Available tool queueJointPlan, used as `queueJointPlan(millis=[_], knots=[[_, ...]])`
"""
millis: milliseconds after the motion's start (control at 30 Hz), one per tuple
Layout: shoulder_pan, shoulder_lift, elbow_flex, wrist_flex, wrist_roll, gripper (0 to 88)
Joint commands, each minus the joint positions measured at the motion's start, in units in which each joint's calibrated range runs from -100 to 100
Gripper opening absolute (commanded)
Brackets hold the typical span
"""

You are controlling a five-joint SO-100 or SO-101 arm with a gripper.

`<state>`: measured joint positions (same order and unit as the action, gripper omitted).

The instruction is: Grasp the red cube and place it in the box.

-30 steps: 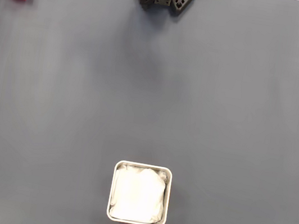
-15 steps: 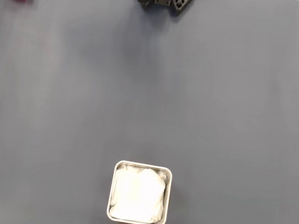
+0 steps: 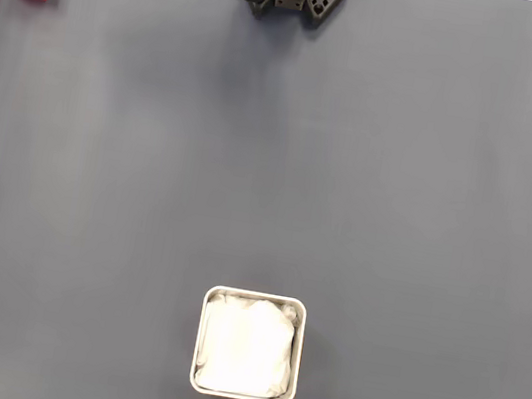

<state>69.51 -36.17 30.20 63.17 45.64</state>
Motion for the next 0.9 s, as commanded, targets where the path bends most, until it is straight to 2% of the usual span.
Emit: queueJointPlan(millis=[0,500,867], knots=[[1.51,-0.05,0.0,-2.35,0.59,7.3],[3.36,3.5,1.37,-7.84,0.68,17.7],[5.06,5.15,4.66,-12.02,1.03,20.3]])
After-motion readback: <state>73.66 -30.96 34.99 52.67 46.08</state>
